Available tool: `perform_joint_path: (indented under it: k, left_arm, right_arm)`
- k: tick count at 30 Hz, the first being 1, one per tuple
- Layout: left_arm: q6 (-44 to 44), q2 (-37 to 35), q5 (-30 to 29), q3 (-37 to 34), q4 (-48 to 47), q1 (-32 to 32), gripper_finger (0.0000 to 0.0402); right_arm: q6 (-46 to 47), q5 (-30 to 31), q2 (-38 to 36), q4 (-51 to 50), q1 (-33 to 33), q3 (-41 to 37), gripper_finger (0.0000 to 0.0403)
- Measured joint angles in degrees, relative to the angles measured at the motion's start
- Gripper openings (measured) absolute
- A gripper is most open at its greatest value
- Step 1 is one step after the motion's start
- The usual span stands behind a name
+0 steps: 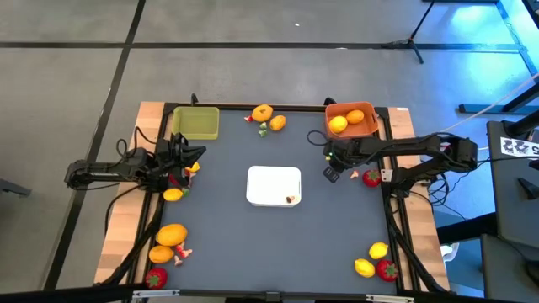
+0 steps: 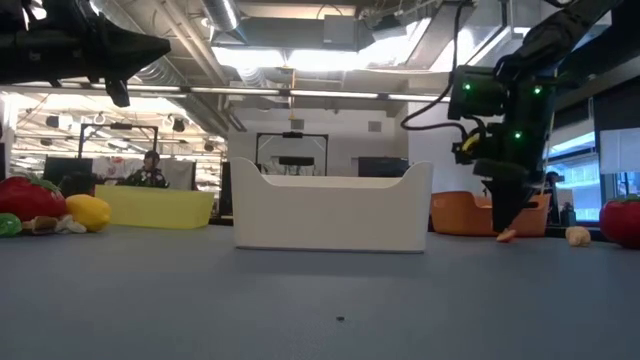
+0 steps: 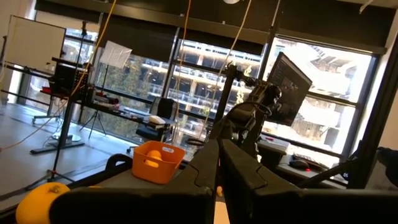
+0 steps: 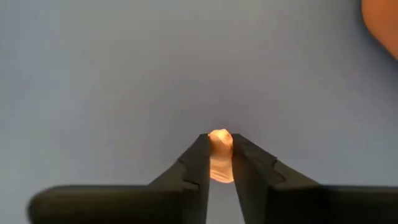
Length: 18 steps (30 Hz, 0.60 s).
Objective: Sort produce into baskets
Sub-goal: Put the red mushroom into the white bin
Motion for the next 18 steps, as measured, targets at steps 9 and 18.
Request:
perform_joint_path:
  k: [9, 18]
  left_arm:
    - [-0.04, 0.00, 0.00, 0.00, 0.26, 0.00, 0.0013]
    - [-0.24, 0.00, 0.02, 0.00, 0.48, 0.00, 0.0013]
  right_arm:
    - [-2.10, -1.84, -3.63, -1.05, 0.07, 1.54, 0.0013]
    - [-3.13, -6.54, -6.90, 5.47, 7.40, 7.37, 0.0012]
